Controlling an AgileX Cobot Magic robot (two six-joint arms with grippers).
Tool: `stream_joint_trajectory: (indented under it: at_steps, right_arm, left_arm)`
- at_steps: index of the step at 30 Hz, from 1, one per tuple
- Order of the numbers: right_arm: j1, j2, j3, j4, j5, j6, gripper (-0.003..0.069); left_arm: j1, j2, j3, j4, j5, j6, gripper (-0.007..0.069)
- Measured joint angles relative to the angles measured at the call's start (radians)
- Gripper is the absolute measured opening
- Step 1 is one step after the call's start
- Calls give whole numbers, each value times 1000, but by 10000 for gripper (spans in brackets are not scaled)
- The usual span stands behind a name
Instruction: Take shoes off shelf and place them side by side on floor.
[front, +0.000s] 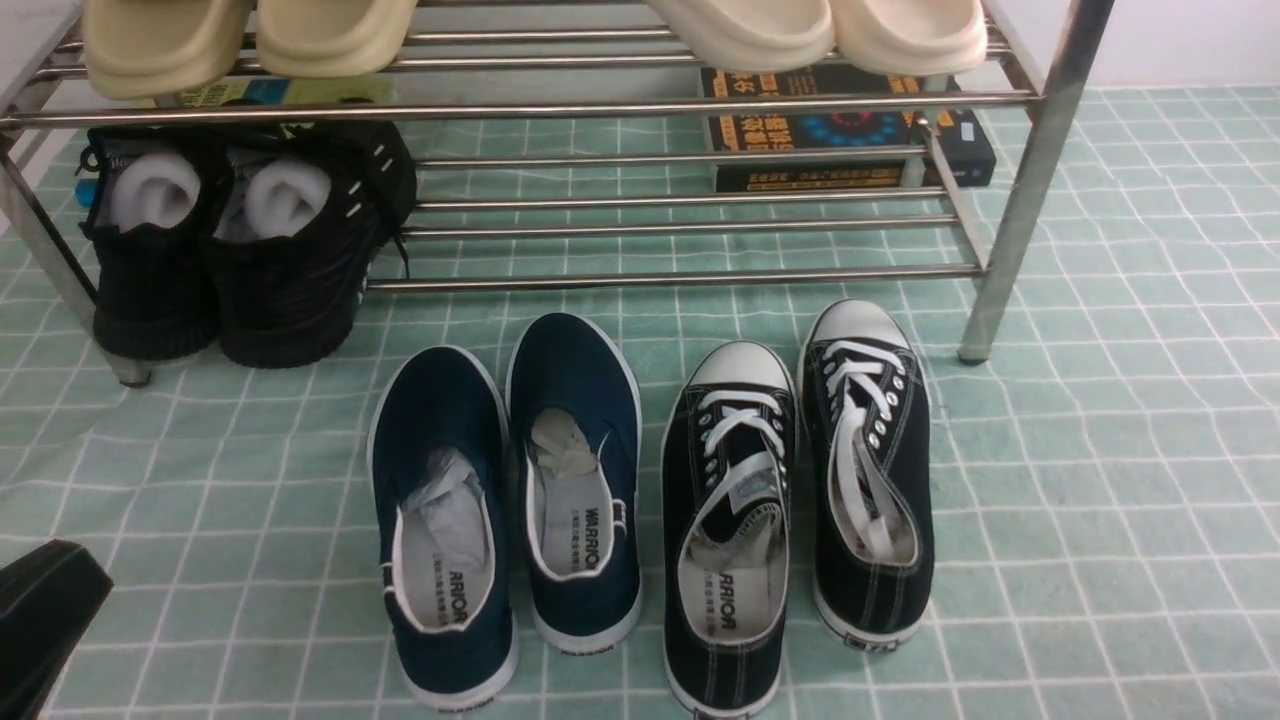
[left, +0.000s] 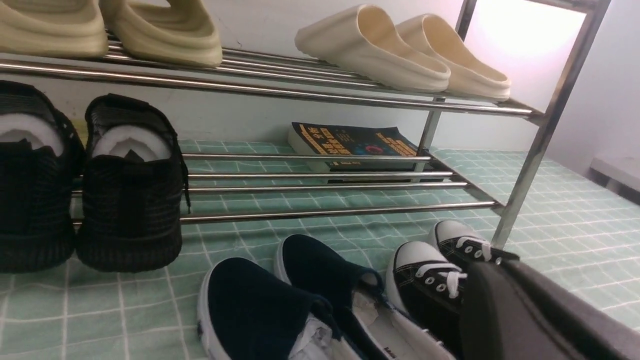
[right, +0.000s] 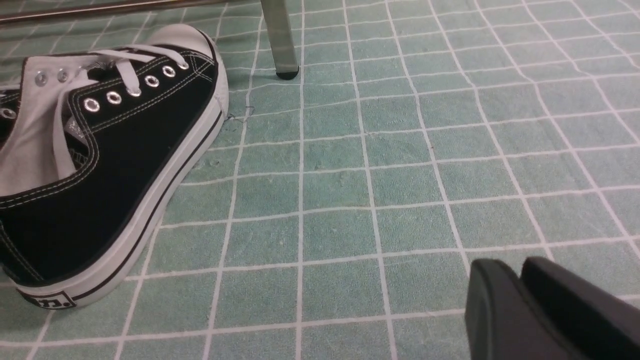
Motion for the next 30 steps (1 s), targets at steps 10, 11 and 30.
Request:
stream_joint_trajectory:
  at_steps: [10, 11, 30]
  right_arm:
    - [0, 0, 0, 0, 0, 0, 105]
    - [0, 0, 0, 0, 0, 0, 106]
    - [0, 0, 0, 0, 0, 0, 119]
  left_arm:
    - [210, -7, 207, 195, -5, -85, 29]
    - [247, -19, 228, 202, -8, -86, 30]
    - [397, -60, 312, 264, 58, -95, 48]
